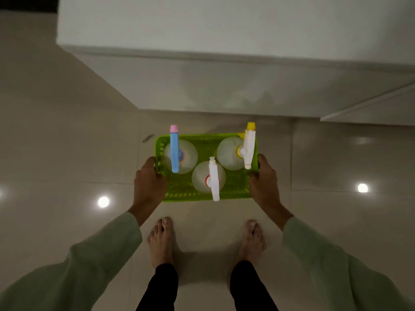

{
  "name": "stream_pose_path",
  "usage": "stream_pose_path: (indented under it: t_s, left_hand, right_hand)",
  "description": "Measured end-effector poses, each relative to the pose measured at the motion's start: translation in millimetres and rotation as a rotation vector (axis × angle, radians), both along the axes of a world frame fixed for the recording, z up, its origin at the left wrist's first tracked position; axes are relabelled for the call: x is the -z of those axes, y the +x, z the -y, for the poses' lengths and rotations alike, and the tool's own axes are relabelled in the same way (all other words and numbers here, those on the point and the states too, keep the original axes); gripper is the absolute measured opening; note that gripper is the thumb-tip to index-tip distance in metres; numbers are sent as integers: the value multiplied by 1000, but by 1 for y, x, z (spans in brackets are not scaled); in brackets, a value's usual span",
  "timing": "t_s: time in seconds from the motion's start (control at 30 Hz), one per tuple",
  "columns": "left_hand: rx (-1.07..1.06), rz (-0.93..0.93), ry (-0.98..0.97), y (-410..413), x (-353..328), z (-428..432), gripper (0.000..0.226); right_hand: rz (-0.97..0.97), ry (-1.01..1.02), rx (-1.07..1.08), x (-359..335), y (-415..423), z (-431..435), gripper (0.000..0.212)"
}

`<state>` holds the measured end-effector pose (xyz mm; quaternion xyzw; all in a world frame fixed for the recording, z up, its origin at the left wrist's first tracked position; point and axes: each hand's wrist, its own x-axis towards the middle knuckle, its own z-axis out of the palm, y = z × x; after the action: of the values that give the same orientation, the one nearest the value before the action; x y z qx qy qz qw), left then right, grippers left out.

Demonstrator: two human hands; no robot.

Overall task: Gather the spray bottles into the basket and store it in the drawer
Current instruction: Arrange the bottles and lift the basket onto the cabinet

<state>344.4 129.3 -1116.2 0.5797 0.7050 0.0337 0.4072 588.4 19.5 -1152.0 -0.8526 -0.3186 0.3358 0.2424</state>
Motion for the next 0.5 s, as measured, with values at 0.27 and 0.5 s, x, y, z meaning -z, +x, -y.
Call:
stream_pose_path:
  t_s: [0.27, 0.5]
  left_hand:
    - [-17, 69, -13, 26, -168, -26, 42]
    - [-40, 123, 12, 70, -292, -83, 43]
  right_hand:
    - [-5, 67, -63, -184, 50, -25, 40]
    - [-58, 136, -99, -304, 102, -75, 35]
